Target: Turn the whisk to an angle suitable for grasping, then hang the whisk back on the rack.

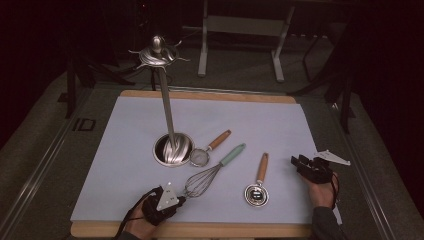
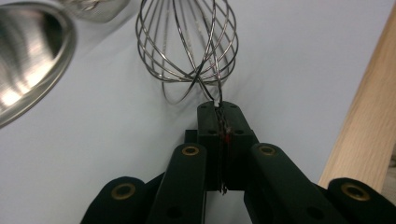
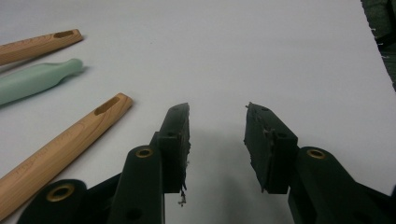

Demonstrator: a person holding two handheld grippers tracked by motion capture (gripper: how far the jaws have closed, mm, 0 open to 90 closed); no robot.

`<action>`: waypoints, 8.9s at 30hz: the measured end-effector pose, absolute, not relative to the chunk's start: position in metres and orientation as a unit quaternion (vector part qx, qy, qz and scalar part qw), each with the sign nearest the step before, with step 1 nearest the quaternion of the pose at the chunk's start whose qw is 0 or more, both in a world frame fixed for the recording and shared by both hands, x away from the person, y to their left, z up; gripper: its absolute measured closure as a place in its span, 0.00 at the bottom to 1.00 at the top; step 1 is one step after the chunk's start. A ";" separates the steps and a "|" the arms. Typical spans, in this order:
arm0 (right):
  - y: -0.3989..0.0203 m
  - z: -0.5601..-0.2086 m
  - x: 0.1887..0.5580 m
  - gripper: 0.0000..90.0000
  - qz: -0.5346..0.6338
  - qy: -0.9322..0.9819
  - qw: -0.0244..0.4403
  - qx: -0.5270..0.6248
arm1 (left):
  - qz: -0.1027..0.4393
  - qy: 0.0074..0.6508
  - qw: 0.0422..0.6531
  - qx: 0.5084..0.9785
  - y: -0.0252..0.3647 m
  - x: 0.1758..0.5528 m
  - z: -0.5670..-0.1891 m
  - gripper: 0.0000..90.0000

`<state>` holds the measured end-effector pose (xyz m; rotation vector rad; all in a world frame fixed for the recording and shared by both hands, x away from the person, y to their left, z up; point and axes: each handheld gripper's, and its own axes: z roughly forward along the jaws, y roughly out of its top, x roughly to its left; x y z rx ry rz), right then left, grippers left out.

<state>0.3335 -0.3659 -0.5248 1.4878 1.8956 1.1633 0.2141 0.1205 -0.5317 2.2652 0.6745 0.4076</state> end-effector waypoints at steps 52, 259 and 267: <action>-0.325 -0.514 0.337 0.61 0.416 0.731 0.201 0.502 | 0.146 0.261 0.393 0.869 0.105 0.241 -0.528 0.90; -0.106 -0.339 0.362 0.77 0.491 0.839 0.139 0.187 | 0.252 0.430 0.427 0.755 0.208 0.255 -0.539 0.78; -0.104 -0.327 0.361 0.77 0.510 0.833 0.148 0.157 | 0.252 0.429 0.426 0.755 0.208 0.255 -0.539 0.78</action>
